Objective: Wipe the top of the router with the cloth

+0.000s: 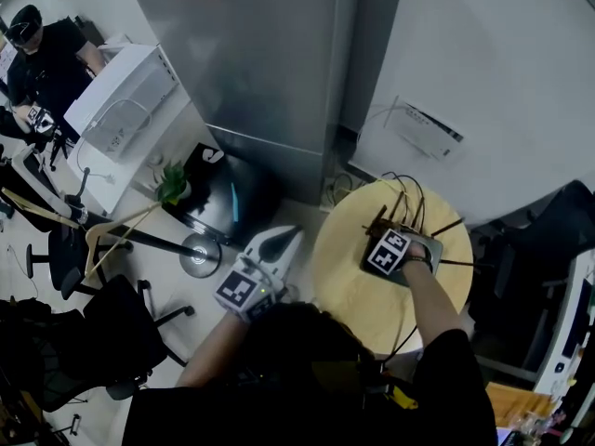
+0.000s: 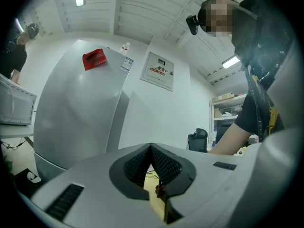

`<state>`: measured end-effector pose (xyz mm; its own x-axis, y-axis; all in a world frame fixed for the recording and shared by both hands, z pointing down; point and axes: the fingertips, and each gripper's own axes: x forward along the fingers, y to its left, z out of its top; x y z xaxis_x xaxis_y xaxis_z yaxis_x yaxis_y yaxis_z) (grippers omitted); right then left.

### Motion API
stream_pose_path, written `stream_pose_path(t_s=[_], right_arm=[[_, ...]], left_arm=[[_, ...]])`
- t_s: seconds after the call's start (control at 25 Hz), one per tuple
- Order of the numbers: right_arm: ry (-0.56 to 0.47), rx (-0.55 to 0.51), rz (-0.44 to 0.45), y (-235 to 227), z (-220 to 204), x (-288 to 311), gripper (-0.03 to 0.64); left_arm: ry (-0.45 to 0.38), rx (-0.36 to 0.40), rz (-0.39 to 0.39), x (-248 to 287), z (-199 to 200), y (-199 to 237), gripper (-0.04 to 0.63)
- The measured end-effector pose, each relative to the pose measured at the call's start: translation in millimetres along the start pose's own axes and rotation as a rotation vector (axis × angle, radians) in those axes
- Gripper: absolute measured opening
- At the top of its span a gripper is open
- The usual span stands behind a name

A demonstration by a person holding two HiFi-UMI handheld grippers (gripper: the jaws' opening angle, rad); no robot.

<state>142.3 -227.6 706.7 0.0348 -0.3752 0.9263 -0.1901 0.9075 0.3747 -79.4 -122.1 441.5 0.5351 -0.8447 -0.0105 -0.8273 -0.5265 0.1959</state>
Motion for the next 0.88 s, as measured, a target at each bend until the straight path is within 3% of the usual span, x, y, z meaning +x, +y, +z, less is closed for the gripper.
stream_pose_path(t_s=[0.52, 0.88], right_arm=[[-0.006, 0.060, 0.092, 52.7, -11.6, -18.3, 0.066], [-0.015, 0.135, 0.137, 82.1, -16.5, -28.3, 0.066]], left_arm=[[-0.011, -0.028, -0.097, 12.7, -3.3, -12.2, -0.008], [-0.023, -0.029, -0.205, 31.2, 0.9, -28.1, -0.008]])
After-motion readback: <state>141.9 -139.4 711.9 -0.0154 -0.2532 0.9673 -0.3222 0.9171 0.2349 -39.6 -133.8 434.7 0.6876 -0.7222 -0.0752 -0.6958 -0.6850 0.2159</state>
